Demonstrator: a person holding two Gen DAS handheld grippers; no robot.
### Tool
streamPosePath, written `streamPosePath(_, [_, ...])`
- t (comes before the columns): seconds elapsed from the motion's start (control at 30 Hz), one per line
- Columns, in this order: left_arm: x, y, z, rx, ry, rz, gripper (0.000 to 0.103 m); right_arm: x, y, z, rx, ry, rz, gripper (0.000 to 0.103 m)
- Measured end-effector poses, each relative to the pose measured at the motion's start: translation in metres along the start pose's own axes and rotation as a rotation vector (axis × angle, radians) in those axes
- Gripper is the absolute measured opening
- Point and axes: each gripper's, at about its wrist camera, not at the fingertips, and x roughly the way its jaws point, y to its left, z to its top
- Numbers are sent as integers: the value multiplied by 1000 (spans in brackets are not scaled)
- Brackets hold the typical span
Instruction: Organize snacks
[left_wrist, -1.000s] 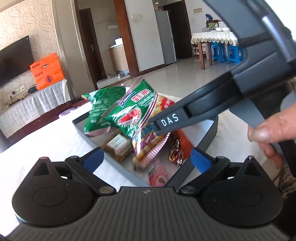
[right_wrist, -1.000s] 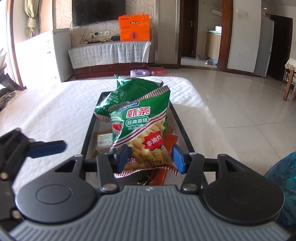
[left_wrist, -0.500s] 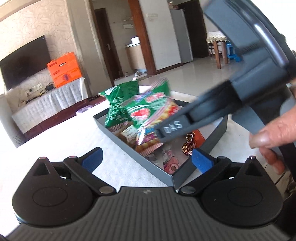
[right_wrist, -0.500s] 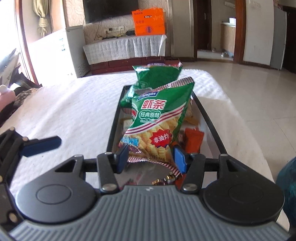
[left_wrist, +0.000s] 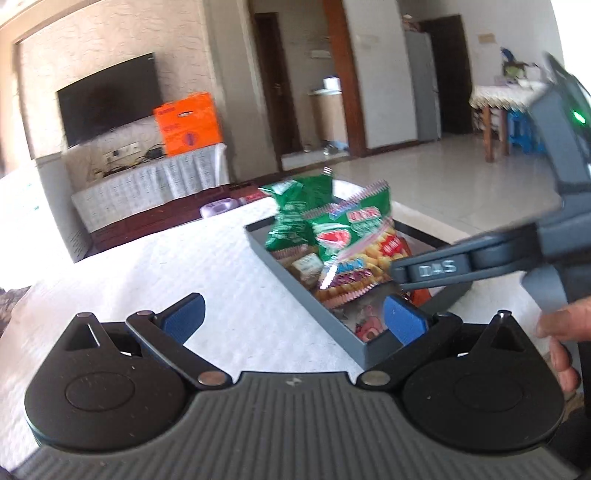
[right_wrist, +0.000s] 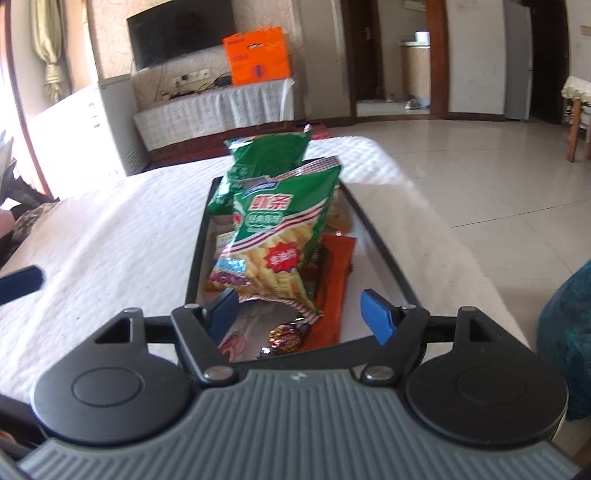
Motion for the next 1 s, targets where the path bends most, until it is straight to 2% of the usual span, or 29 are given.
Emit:
streamPosePath(0.17, [-15,15,-4,-45,-8,50,103,-23,-1,0,35,-73,14,75])
streamPosePath(0.33, [-26,35,-10,-101,-9,72,103,-44,12,-4,0,-87,39,75])
streamPosePath(0.43, [-32,45,-10,-152,-17,60,103,-59,22,-11,-32,-90,65,82])
streamPosePath(0.6, [-39,47,-11,-160,-26,76,103,-69,38,-24,-105,-15,88,82])
streamPosePath(0.7, [-40,41,-12,-136,-37,95,103,-67,43,-33,-144,60,101,82])
streamPosePath(1.0, [-38,33,-13,-119,-27,82,103,-58,58,-49,-226,178,75,82])
